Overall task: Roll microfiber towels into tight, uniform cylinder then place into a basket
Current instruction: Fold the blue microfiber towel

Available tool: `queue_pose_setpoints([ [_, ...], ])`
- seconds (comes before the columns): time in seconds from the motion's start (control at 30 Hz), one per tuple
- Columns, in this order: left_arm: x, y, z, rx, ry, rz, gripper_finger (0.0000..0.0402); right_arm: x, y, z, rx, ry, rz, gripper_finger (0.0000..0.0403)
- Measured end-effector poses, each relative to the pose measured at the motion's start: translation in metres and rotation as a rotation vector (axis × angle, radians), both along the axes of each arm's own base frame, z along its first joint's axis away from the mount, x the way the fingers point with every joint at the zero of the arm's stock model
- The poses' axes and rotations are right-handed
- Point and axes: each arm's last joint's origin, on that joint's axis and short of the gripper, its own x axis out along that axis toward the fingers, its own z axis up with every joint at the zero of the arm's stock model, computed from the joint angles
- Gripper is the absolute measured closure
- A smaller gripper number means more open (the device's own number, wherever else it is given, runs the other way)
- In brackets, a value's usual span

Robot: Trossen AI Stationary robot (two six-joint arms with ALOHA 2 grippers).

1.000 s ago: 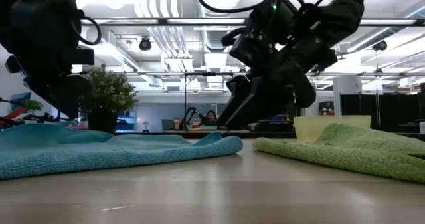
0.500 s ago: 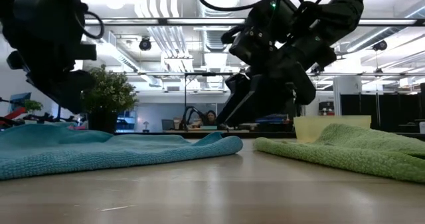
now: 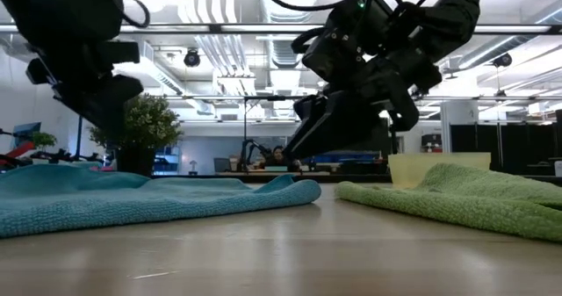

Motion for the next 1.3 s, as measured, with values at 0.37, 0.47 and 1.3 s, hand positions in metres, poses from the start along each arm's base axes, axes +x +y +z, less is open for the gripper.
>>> queue_pose_setpoints([
  [0.37, 0.012, -0.004, 0.001, -0.002, -0.028, -0.123, 0.0207, 0.013, -0.002, -0.016, -0.027, 0.015, -0.023, 0.0291],
  [0.47, 0.012, -0.004, 0.001, 0.0, -0.027, -0.123, 0.0207, 0.017, -0.002, -0.02, -0.029, 0.032, -0.024, 0.0291],
  [1.3, 0.012, -0.004, -0.003, -0.017, -0.044, -0.118, 0.0207, 0.009, -0.002, -0.014, -0.109, 0.098, 0.046, 0.0393],
])
